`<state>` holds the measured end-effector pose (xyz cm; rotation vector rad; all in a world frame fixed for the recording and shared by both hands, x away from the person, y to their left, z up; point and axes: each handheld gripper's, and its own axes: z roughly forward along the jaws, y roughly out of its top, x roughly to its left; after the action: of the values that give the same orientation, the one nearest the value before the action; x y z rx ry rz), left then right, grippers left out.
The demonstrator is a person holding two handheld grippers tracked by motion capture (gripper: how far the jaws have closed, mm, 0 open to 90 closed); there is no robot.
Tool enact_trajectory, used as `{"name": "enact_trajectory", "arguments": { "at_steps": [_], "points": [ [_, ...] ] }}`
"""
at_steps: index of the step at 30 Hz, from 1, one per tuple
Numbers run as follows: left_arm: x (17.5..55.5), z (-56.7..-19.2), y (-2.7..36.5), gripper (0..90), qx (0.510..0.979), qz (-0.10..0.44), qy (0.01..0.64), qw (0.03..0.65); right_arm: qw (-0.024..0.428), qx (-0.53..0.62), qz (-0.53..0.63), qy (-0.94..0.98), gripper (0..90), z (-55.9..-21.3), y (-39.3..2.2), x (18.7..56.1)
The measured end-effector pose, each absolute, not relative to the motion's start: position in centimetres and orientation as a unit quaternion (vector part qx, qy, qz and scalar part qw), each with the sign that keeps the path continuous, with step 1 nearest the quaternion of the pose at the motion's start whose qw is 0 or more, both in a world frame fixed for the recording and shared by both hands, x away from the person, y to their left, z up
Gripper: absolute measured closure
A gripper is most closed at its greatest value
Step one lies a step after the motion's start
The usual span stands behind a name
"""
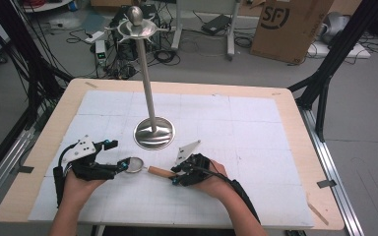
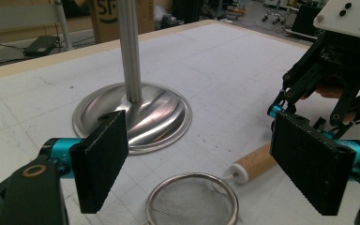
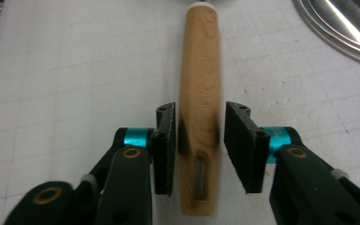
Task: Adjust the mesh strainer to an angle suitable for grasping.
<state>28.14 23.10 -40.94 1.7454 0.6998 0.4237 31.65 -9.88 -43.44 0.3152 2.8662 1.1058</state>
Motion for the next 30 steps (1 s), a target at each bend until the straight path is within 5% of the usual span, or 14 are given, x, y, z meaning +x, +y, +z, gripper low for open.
{"name": "enact_trajectory", "arguments": {
  "at_steps": [17, 30],
  "points": [
    [28.1, -41.0, 23.0, 20.3, 0.744, 0.180, 0.298, 0.571, 0.093, 0.196, 0.354, 0.910, 62.2, -43.8, -12.5, 33.6],
    [28.2, -41.0, 23.0, 20.3, 0.747, 0.179, 0.298, 0.567, 0.088, 0.216, 0.386, 0.893, 58.9, -42.4, -14.6, 33.2]
  ]
}}
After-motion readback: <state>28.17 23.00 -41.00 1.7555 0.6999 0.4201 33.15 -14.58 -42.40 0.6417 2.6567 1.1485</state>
